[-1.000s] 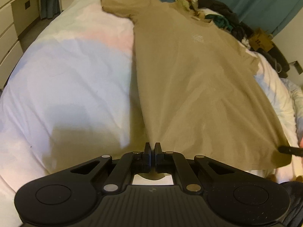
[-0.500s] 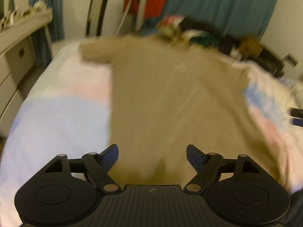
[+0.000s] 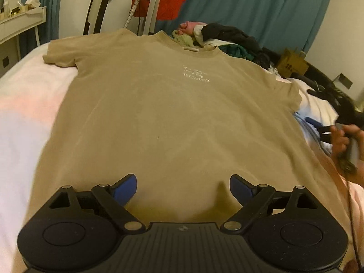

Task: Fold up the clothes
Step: 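Grasp the T-shirt side with the right gripper, fold it toward the print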

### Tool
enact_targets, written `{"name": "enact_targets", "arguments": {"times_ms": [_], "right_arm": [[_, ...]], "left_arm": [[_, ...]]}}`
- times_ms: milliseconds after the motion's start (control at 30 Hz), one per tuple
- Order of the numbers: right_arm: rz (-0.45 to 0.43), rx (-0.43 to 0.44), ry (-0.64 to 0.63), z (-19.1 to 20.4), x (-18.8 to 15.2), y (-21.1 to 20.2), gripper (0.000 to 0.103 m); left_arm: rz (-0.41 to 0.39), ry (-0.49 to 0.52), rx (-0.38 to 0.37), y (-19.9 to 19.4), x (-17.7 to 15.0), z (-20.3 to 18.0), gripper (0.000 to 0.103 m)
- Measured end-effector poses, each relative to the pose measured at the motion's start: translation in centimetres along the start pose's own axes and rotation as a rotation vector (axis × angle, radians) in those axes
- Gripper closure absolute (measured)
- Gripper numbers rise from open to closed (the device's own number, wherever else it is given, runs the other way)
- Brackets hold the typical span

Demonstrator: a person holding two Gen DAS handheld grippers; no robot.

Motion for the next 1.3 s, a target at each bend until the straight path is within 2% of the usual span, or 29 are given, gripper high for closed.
{"name": "enact_targets", "arguments": {"times_ms": [100, 233, 367, 467, 500, 533, 600, 667, 767, 867, 1000, 1133, 1200, 1300], "right_arm": [[-0.010, -0.007, -0.030, -0.7, 0.3, 4.0, 0.024], [-0.069, 0.060, -0.120, 1.4, 1.5, 7.5, 0.024], [-0.099, 0.143, -0.105, 2.6, 2.7, 10.5, 0.026], [-0.128, 0.087, -0.143, 3.5, 3.4, 12.1, 0.034], [-0.137, 0.063, -0.155, 4.0, 3.8, 12.4, 0.044], [-0.148, 0.044, -0.179, 4.6, 4.3, 12.5, 0.066], [-0.183, -0.008, -0.237, 6.0, 5.2, 12.6, 0.095], [-0.222, -0.034, -0.247, 6.7, 6.3, 11.8, 0.096], [-0.270, -0.080, -0.265, 7.8, 7.6, 10.4, 0.097], [-0.296, -0.156, -0.363, 9.8, 7.7, 8.6, 0.097], [-0.355, -0.248, -0.566, 14.9, 5.5, 6.6, 0.097], [-0.436, -0.324, -0.766, 20.8, 1.8, 5.3, 0.097], [-0.479, -0.335, -0.864, 23.9, -1.4, 5.1, 0.097], [-0.505, -0.311, -1.004, 27.7, -7.0, 6.0, 0.097]], "left_arm": [[-0.038, -0.007, -0.005, 0.0, -0.3, -0.2, 0.012], [-0.123, -0.042, 0.010, 0.7, 0.3, -0.6, 0.014], [-0.174, -0.059, -0.001, 1.1, 1.4, -0.9, 0.014], [-0.214, -0.080, -0.011, 1.3, 2.0, -1.0, 0.016], [-0.227, -0.086, -0.014, 1.4, 2.2, -1.1, 0.019], [-0.241, -0.093, -0.017, 1.4, 2.5, -1.1, 0.019], [-0.274, -0.096, -0.032, 1.3, 3.1, -1.1, 0.019], [-0.289, -0.084, -0.035, 0.9, 3.5, -1.3, 0.018], [-0.239, -0.089, -0.040, 1.0, 3.9, -1.7, 0.018], [-0.186, -0.046, -0.025, 0.9, 3.9, -1.9, 0.017], [-0.153, 0.041, 0.009, 0.1, 3.7, -1.9, 0.012], [-0.152, 0.047, 0.020, -0.6, 3.5, -0.7, 0.011], [-0.153, 0.048, 0.025, -0.9, 3.4, -0.1, 0.011], [-0.171, 0.036, 0.079, -1.3, 3.9, 1.9, 0.010]]}}
Point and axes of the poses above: each gripper's, at about its wrist camera, not at the fingertips, and y roughly the way its jaws point, z to its left, x to its top, the point moved 7 cm from there along y, roughly the way its jaws point, and after that the axes turned 8 degrees about -x, right-handed, at the moved point
